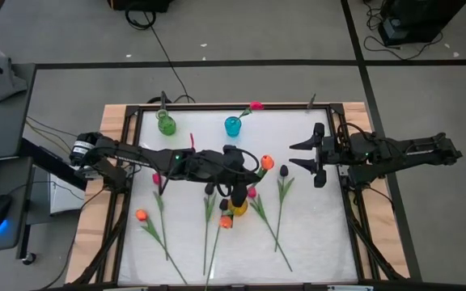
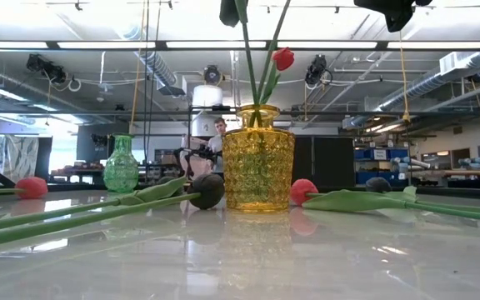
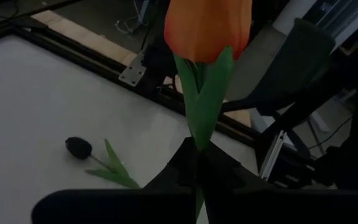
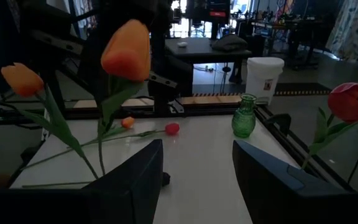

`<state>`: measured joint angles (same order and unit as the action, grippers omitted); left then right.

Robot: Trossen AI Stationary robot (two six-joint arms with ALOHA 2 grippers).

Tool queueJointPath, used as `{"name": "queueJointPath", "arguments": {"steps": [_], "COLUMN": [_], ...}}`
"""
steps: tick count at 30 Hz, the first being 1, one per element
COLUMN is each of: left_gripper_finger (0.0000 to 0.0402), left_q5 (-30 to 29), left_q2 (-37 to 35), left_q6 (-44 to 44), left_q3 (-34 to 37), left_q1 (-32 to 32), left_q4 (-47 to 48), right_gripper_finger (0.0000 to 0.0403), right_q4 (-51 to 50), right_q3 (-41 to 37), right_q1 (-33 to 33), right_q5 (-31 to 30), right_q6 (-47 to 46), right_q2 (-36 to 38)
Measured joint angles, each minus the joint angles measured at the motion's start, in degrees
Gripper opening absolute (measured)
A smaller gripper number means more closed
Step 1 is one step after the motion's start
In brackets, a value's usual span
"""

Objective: Sort flowers into vase by color
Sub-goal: Put the left orange flower into the yellow vase

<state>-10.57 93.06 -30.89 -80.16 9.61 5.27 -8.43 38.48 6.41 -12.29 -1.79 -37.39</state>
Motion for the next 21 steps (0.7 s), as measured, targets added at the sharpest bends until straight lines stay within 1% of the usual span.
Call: {"name": "queueJointPath", "arguments": {"steps": [8,13,21], "left_gripper_finger": [0.0014,0.0014,0.0014], "left_q5": [-0.27,-0.41,-0.74], "left_q2": [0.0,0.0,0.0], "left_q6": [0.75,3.44,4.68], "left_q3": [0.0,0.0,0.0], "left_q1": [-0.02,-0.11,-0.15], "left_q4": [3.49,3.06,3.11], "right_gripper_finger": [0.0203,0.0203,0.0203], "right_q4": [0.0,-0.01,-0.01], "right_q3": [0.0,0.0,0.0], "right_q1": [0.0,0.0,-0.01], "right_q5": [0.01,0.0,0.02], "right_q6": [0.01,0.0,0.0], "right_q2": [0.0,0.0,0.0]}}
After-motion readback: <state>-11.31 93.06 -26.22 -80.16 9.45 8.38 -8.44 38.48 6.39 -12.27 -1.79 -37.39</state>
